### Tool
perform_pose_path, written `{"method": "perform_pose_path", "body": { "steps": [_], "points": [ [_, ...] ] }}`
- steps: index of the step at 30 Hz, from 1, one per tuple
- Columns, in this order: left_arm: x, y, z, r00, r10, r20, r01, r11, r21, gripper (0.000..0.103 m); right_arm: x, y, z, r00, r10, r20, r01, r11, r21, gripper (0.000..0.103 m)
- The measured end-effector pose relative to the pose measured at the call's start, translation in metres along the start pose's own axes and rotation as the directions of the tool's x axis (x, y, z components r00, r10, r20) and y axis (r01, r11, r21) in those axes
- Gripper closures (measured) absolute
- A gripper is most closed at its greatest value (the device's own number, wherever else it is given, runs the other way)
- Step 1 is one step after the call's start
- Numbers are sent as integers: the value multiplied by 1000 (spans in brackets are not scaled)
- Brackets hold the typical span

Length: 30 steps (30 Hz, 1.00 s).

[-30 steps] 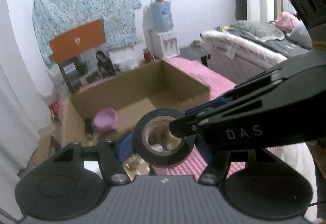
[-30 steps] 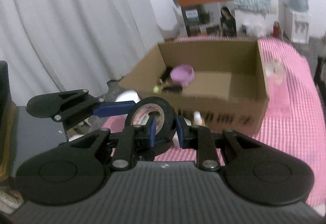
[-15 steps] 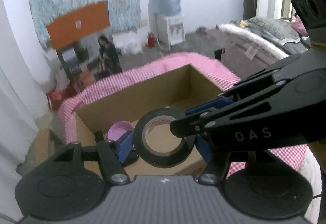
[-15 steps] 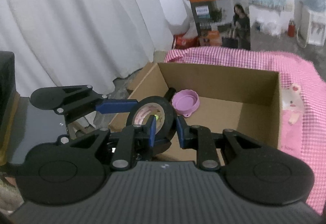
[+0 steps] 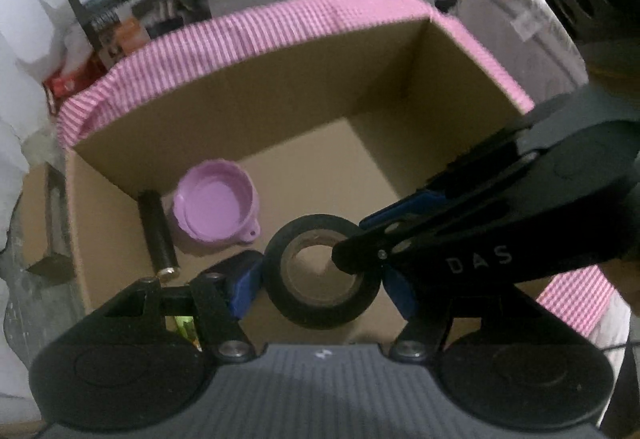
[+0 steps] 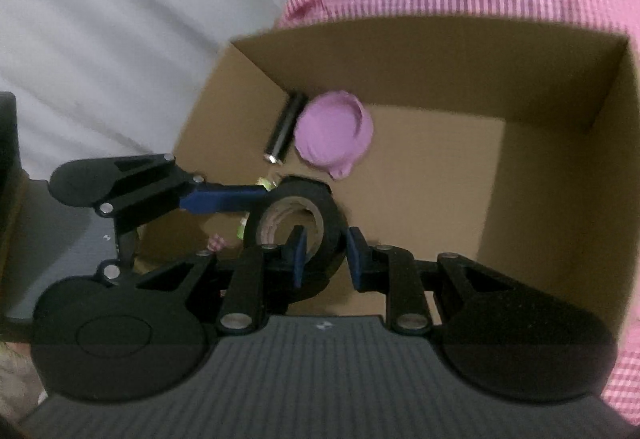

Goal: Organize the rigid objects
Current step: 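Lower the tape roll into the box and open the right gripper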

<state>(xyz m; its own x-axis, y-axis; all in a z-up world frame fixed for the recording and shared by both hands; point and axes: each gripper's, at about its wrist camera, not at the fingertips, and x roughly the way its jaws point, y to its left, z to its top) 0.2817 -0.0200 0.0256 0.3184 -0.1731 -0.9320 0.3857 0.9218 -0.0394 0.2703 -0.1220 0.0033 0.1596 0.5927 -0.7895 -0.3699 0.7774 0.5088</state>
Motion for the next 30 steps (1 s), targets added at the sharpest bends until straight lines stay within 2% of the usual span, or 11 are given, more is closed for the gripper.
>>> {"method": "perform_pose_path", "body": {
  "steps": [4, 10, 16, 21, 25, 28, 30],
  "points": [
    [16, 3, 2, 997, -19, -73, 19, 1000, 9, 36, 18, -8, 5, 997, 14, -73, -13, 1000, 21, 81],
    [35, 13, 1, 984, -48, -172, 45, 999, -23, 36, 45, -14, 8, 984, 44, -173, -34, 997, 63, 81],
    [39, 20, -1, 973, -96, -212, 85, 995, -59, 35, 63, -17, 10, 970, 56, -237, -37, 996, 82, 81],
    [35, 21, 0, 976, -96, -196, 86, 995, -59, 32, 66, -14, 12, 969, 57, -240, -39, 996, 81, 78],
    [17, 13, 0, 991, -51, -126, 49, 999, -19, 27, 54, -10, 13, 978, 63, -200, -49, 996, 74, 70],
    [-3, 7, -3, 999, -11, -41, 12, 1000, 17, 25, 26, -4, 12, 993, 69, -98, -65, 997, 48, 52],
    [-20, 4, -5, 1000, -3, 22, 3, 1000, 24, 24, 3, 3, 9, 998, 62, -18, -61, 998, 19, 48]
  ]
}}
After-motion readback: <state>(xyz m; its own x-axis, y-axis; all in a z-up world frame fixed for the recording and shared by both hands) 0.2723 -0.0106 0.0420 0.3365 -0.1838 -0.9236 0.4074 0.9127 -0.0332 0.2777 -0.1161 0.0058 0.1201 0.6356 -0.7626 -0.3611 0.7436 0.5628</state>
